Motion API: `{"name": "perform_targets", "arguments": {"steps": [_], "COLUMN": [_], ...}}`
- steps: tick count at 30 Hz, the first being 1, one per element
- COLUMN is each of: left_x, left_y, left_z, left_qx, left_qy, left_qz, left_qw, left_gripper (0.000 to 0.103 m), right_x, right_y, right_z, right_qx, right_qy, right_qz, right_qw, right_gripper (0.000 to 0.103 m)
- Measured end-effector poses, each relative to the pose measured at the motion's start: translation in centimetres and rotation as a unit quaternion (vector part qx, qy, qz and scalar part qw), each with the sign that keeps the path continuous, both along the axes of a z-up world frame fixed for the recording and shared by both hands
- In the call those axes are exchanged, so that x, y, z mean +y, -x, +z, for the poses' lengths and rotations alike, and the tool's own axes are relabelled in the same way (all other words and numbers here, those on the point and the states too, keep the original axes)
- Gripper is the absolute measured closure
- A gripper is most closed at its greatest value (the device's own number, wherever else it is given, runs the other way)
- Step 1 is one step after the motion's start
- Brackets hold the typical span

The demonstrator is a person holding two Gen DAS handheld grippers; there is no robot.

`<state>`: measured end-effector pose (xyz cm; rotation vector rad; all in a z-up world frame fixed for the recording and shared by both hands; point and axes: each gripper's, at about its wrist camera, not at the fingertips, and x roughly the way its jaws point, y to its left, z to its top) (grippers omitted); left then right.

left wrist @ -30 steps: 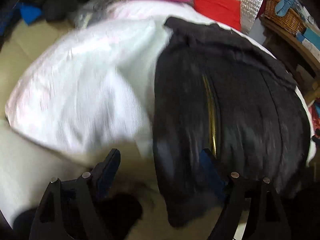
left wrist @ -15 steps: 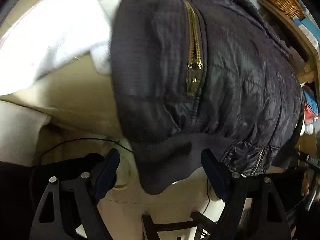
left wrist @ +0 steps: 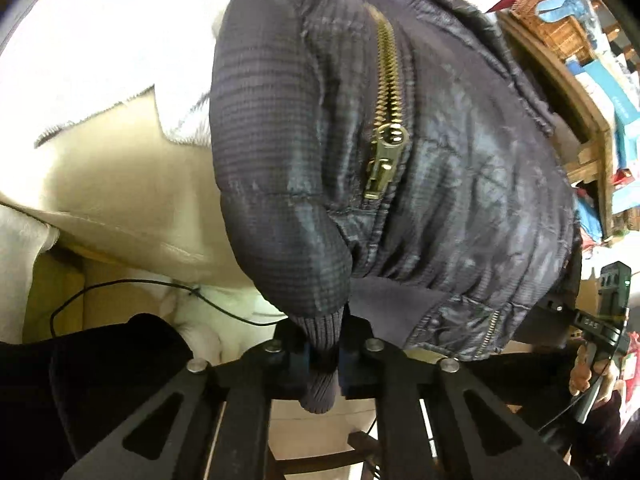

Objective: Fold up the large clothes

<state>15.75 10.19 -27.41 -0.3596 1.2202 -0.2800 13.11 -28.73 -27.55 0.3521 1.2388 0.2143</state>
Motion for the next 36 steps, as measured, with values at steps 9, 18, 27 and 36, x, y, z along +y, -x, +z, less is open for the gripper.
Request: {"name": "perform_targets", "arguments": {"steps": [9, 18, 27, 36], "left_x": [0.3, 3.2, 3.2, 1.2], "left_y": [3.3, 1.2, -7.9, -21.6], "left_z": [6.8, 15.6, 23.5, 25.6], "left_qx": [-0.075, -0.151, -0.217, -0.268], "left_qy": [0.027, 0.089, 0.098, 0.105], "left_qz": [-0.046, -0.044, -0.021, 0.046], "left_qw": [0.9958, 0.9835, 0.9709, 0.9567], "left_gripper": [0.095, 0.095, 0.095, 0.095], "right_x": [0.2, -0.4, -0.3, -2.7], "right_y": [4.3, 3.9, -4.4, -17.2], "right_z": [10.7, 18.1, 23.7, 25.1], "right_qx": [-0.128, -0.262, -0.337, -0.37], "right_qy": [-0.038, -0.064, -0.096, -0.126], "right_qz": [0.03, 0.029, -0.019, -0.1], "right_qw": [0.991, 0.963, 0.936, 0.915], "right_gripper": [0.092, 0.092, 0.092, 0.092]}}
